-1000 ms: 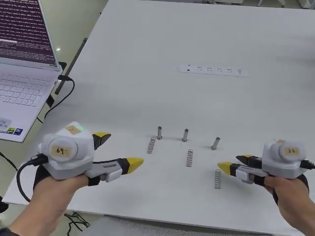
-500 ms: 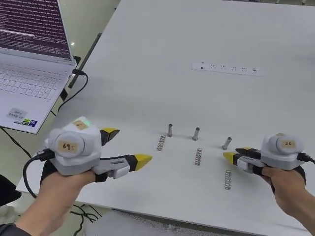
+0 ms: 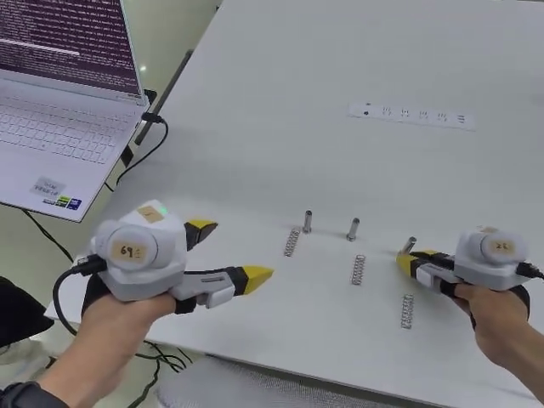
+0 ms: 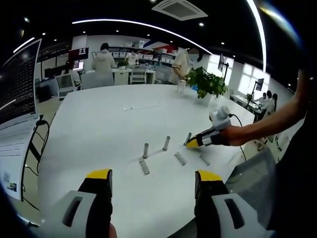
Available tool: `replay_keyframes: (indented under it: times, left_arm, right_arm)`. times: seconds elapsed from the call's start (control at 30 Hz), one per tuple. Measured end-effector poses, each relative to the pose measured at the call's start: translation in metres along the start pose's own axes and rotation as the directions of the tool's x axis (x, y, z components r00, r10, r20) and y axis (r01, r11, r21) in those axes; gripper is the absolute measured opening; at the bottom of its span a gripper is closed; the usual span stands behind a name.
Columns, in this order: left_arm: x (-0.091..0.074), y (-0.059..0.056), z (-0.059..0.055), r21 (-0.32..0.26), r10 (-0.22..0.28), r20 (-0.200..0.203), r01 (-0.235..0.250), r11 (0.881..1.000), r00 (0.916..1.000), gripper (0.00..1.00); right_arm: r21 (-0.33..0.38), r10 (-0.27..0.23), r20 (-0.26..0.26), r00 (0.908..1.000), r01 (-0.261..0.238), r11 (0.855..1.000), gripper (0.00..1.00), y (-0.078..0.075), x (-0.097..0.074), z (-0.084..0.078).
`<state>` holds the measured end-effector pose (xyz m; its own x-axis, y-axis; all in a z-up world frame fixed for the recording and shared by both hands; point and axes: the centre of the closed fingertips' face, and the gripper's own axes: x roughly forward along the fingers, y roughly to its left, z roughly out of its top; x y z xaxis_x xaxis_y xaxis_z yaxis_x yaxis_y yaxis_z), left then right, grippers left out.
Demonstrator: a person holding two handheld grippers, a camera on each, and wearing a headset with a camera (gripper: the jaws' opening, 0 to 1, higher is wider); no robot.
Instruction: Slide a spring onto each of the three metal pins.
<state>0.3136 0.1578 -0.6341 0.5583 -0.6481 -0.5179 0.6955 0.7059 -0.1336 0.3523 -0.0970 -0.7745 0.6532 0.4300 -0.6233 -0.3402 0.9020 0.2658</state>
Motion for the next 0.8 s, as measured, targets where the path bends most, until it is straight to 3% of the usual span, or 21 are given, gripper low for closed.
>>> replay_keyframes:
  times: [0.17,0.8]
  left_arm:
    - [0.000,0.000,0.001,-0.001,0.000,-0.001,0.000,1.000,1.0000,0.64]
    - [0.001,0.000,0.005,0.018,0.004,-0.009,-0.004,1.000,0.9999,0.64]
  right_arm:
    - [-0.006,-0.016,0.013,0.9998,0.016,1.000,0.09,-0.003,0.004,0.002]
    - [-0.082,-0.037,0.034,0.9987,0.040,0.996,0.09,-0.008,0.010,0.011]
